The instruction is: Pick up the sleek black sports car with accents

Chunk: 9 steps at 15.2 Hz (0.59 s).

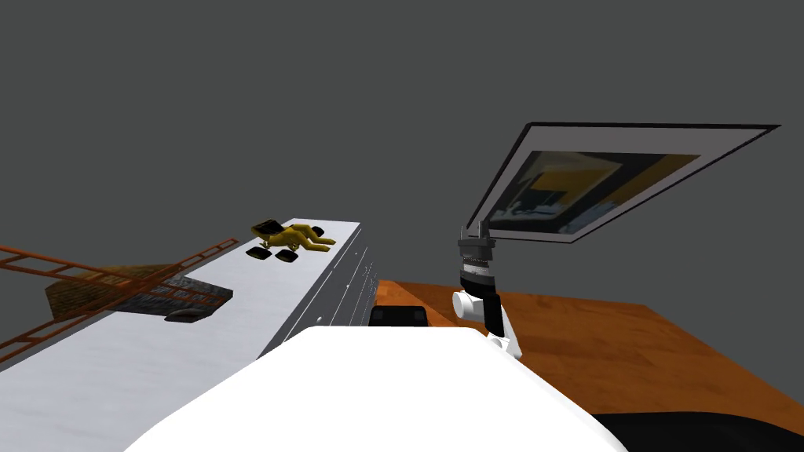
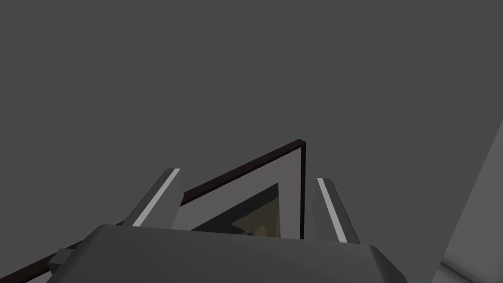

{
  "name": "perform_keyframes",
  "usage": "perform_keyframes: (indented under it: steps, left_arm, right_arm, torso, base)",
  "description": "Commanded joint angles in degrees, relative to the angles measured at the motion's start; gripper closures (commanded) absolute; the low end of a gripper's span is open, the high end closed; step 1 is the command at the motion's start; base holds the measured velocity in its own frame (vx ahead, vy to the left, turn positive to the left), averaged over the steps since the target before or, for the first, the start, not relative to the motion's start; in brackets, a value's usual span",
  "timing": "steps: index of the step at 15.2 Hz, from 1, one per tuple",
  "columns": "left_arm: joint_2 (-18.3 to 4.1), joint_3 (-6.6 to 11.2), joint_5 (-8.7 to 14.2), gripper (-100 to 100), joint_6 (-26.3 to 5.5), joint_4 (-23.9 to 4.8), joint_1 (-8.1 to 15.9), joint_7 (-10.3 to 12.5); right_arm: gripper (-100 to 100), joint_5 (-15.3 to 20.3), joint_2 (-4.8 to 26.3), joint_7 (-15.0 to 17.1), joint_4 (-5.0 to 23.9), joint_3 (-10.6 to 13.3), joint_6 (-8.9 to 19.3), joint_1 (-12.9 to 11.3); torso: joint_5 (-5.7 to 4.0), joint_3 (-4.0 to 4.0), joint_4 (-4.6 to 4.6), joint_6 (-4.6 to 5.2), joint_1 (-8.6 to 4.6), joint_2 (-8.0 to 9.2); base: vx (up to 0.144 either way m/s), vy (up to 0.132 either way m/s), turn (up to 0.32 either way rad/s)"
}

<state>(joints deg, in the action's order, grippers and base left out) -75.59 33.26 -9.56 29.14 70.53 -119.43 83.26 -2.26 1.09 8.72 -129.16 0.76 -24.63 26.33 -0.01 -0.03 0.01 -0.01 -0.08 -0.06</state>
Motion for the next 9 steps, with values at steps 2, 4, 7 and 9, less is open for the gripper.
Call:
perform_keyframes:
  steps: [2, 4, 7, 9]
  left_arm:
    - [-0.8, -2.14, -0.7, -100, 1.5, -3.4, 3.5, -0.6]
    - [-1.3, -3.35, -1.0, -100, 2.3, -5.2, 5.5, -0.9]
    - [-1.1, -2.85, -0.9, 100, 1.8, -4.2, 4.5, -0.7]
    - [-1.1, -2.85, -0.9, 100, 1.8, -4.2, 4.5, -0.7]
  right_arm:
    - [0, 0.0, 0.0, 0.0, 0.0, 0.0, 0.0, 0.0]
    - [0, 0.0, 0.0, 0.0, 0.0, 0.0, 0.0, 0.0]
    - [0, 0.0, 0.0, 0.0, 0.0, 0.0, 0.0, 0.0]
    - [0, 0.0, 0.0, 0.0, 0.0, 0.0, 0.0, 0.0]
  torso:
    - [0.00, -0.01, 0.00, -0.01, 0.00, -0.02]
    - [-0.01, -0.02, -0.01, 0.01, -0.03, -0.04]
    - [-0.02, 0.02, 0.00, 0.02, -0.01, 0.06]
    - [0.01, 0.05, 0.01, 0.05, 0.00, 0.10]
  base:
    - [0.054, -0.011, 0.089]
    - [0.051, -0.016, 0.053]
    - [0.014, -0.004, 0.010]
    - [0.000, 0.000, 0.000]
